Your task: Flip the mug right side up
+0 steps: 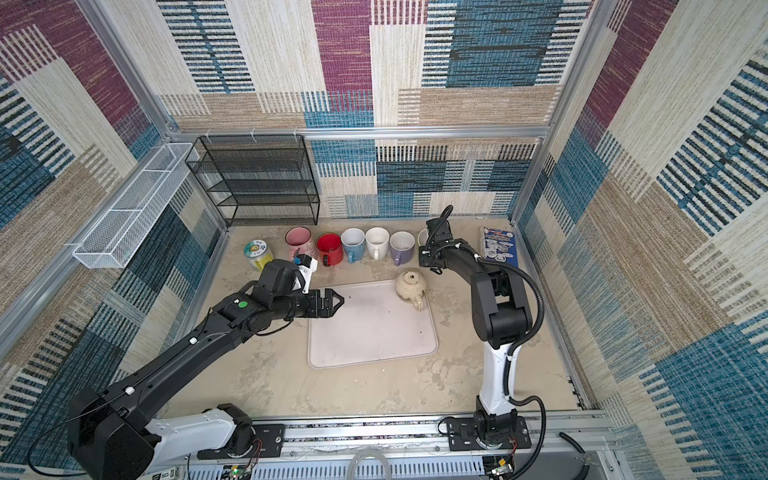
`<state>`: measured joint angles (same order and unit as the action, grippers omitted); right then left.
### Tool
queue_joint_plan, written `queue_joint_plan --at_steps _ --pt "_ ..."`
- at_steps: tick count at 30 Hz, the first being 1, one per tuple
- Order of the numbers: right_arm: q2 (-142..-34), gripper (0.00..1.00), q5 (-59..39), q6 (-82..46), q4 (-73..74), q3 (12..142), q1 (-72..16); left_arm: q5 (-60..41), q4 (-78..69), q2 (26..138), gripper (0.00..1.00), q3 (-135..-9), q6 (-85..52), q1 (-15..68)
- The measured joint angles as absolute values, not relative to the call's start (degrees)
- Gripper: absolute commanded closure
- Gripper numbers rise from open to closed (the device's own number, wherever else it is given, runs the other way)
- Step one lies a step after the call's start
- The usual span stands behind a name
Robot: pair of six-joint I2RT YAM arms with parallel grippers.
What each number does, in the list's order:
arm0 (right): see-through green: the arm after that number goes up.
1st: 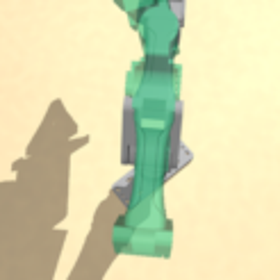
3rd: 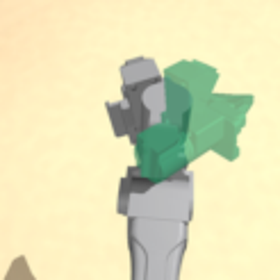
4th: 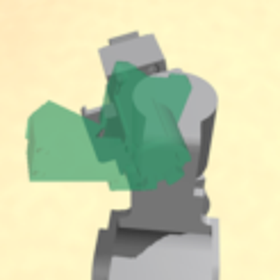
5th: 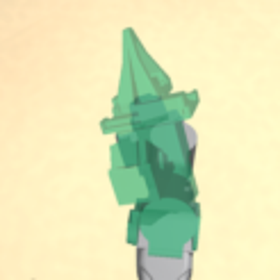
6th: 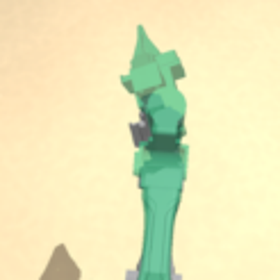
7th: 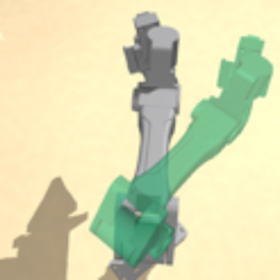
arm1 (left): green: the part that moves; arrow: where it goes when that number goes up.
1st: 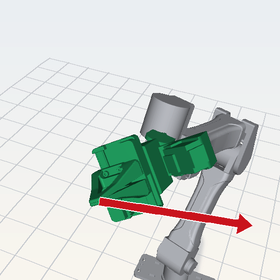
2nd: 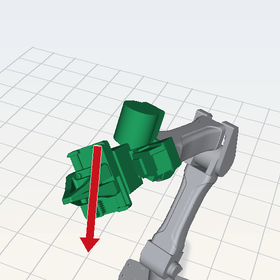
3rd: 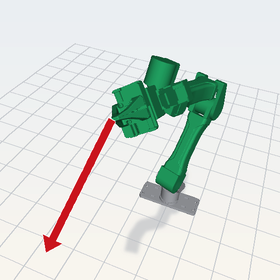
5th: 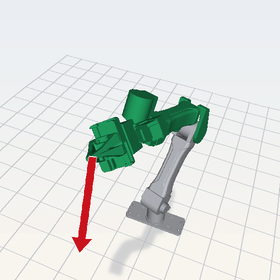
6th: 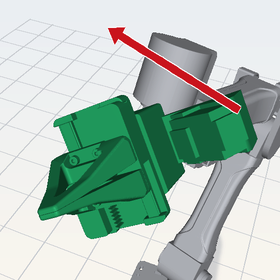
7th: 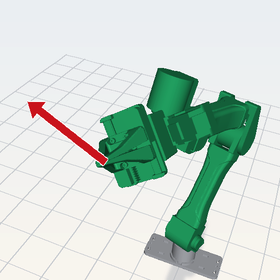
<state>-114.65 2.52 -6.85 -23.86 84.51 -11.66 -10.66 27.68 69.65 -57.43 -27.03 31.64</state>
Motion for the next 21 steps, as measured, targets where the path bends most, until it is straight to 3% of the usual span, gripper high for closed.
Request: queue_joint_plan --at_steps 10,21 --pt "-109.58 0.45 1.67 -7.49 -22.94 79.88 -12.05 -10.68 27.22 69.28 0.02 -57.17 -27.03 31.64" --pt "-101.84 0.42 -0.05 -8.86 -21.10 73.28 -12.21 -10.85 26.41 69.30 0.02 -57.17 -27.05 31.64"
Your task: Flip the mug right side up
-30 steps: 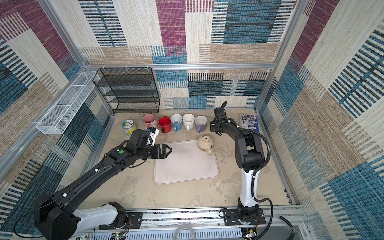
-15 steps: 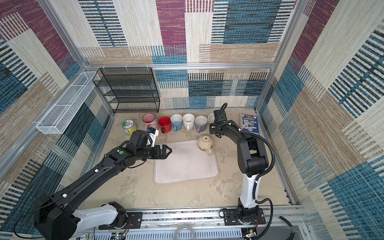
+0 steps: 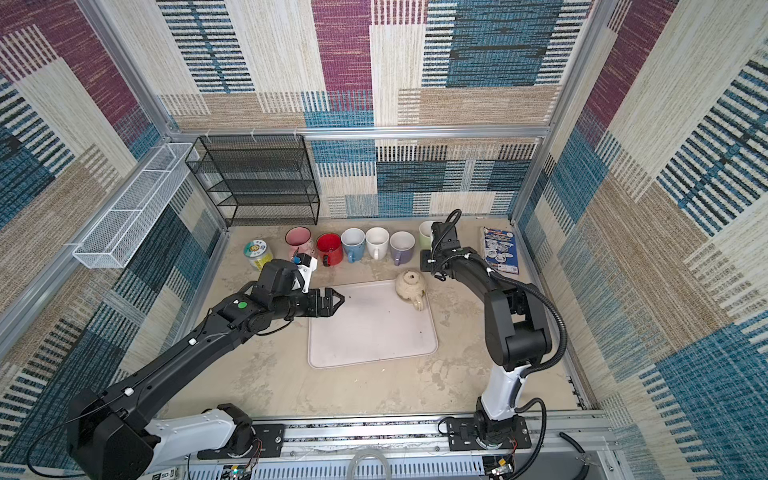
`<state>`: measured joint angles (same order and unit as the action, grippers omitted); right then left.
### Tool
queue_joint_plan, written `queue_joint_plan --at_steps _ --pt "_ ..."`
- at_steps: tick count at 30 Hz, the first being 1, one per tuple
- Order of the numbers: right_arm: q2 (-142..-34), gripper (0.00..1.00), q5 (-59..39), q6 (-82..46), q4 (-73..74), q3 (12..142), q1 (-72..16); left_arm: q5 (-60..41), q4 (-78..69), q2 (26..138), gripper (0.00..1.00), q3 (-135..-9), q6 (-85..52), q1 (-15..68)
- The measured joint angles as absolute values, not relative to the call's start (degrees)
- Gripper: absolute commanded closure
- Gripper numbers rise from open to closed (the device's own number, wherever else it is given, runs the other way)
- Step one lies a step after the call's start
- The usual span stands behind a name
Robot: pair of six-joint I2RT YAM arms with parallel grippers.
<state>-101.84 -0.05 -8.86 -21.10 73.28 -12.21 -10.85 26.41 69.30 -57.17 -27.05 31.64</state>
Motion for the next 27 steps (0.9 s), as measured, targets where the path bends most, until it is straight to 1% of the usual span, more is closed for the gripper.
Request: queue_joint_plan --at_steps 2,6,14,20,27 --pt "-99.92 0.41 -0.62 -9.28 -20.16 72.18 -12.21 -10.90 26.39 69.30 0.02 -57.17 -27.05 31.64" --pt "-97.45 0.37 -4.08 -10.37 -18.37 70.30 -12.19 -10.96 26.39 69.34 0.02 -57.17 -27.07 31.64" --pt "-96.86 0.30 -11.99 -11.99 -16.21 66.78 -12.71 -11.14 26.02 69.36 0.03 -55.42 -27.31 31.64" --pt "-97.76 0.31 -17.37 -13.15 -14.26 64.88 -12.84 -11.11 25.91 69.36 0.03 -54.41 -27.49 31.64" --pt "-95.64 0.38 -20.29 -14.11 -12.03 60.36 -13.89 -11.07 25.71 69.80 0.03 -53.04 -27.49 31.64"
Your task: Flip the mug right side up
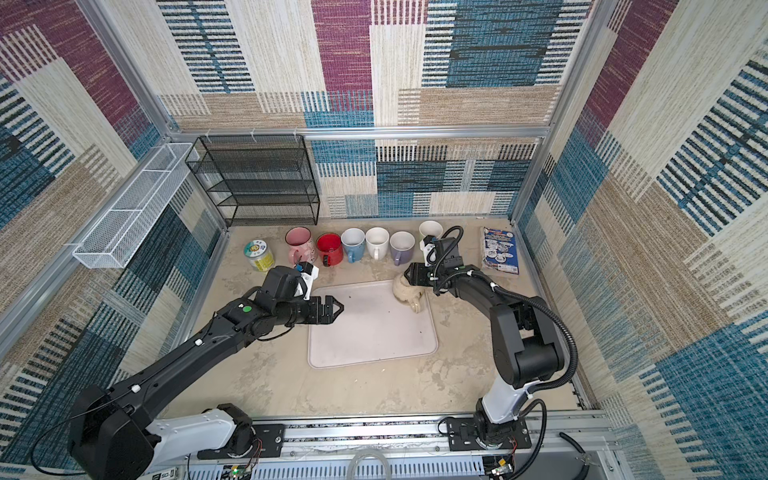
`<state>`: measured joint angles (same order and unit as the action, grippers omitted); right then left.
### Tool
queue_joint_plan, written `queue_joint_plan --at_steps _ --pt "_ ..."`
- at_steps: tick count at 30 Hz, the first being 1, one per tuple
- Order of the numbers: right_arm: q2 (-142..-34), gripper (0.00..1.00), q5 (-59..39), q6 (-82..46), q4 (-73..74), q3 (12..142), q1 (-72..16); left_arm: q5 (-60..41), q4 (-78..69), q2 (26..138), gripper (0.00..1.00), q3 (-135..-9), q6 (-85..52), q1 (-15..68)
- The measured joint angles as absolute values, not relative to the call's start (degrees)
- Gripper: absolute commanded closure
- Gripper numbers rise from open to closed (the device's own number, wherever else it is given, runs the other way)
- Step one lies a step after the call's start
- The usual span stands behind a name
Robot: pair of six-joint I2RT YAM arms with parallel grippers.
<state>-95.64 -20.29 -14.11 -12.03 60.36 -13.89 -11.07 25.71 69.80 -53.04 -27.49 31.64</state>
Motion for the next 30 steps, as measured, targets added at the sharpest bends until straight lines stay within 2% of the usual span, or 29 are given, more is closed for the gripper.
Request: queue_joint_plan --at_steps 10,18,24,30 --pt "-89.71 0.45 -21.96 -15.99 -11.46 53.58 -18.57 -11.07 24.77 70.50 0.05 -51.57 -27.90 31.64" --pt "-84.55 0.44 -20.86 -16.45 -11.92 51.33 -20.29 -10.85 24.60 71.22 0.11 -51.53 -27.90 31.79" --pt "-79.59 0.46 -15.55 -17.80 -12.38 49.01 -22.17 -10.39 24.18 73.60 0.20 -51.57 -27.90 32.77" --pt "-77.12 0.44 -11.20 -18.96 -12.95 47.13 -22.26 -6.04 25.04 79.75 0.33 -56.86 -27.44 40.12"
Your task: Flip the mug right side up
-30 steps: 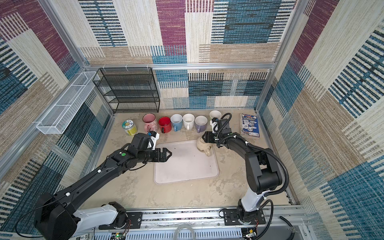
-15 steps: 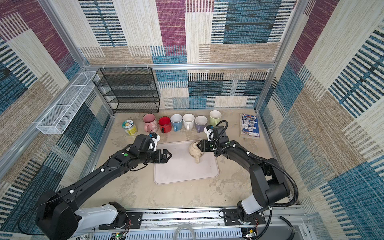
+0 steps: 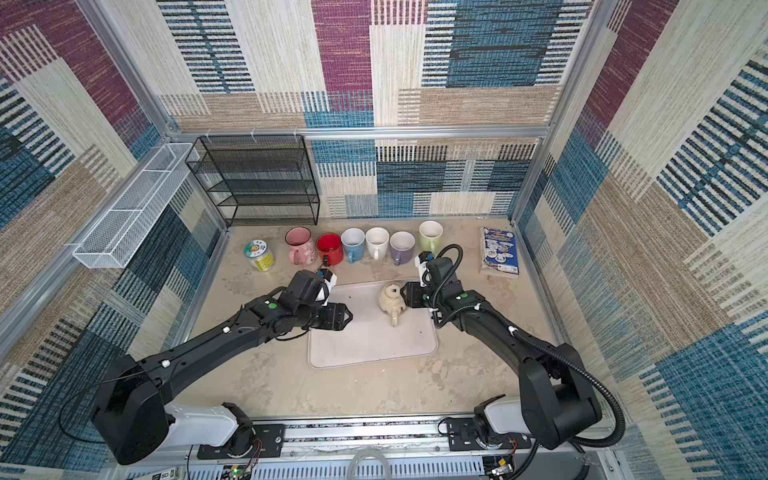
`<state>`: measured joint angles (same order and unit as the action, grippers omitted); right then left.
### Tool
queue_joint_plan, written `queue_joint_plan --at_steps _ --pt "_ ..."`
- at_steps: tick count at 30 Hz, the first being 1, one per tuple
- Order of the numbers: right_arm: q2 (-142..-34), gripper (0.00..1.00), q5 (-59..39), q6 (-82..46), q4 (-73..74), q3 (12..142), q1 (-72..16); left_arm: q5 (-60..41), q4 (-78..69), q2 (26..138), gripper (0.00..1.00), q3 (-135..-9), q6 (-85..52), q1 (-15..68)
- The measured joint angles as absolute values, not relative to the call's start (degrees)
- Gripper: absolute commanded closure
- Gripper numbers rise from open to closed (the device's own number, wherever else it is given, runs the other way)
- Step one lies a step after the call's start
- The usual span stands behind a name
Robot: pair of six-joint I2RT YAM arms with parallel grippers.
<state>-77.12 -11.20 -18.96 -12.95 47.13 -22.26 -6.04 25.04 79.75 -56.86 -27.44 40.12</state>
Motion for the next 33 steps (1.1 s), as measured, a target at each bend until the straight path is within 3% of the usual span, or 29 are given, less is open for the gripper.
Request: queue_joint_plan --at_steps 4,13,33 --pt "-74.81 0.43 -9.34 -20.95 -12.73 43.83 -19.88 -2.79 26.79 85.78 0.42 -62.78 -27.44 45.08" --pt "-69.76 0.42 -9.02 -24.86 -9.98 36.95 -12.69 6.00 35.79 101.38 0.44 -80.66 -28.32 53.39" --pt "-65.60 0.52 -8.05 -28.38 -2.61 29.32 -11.38 9.08 47.99 122.37 0.51 -103.53 -30.26 55.77"
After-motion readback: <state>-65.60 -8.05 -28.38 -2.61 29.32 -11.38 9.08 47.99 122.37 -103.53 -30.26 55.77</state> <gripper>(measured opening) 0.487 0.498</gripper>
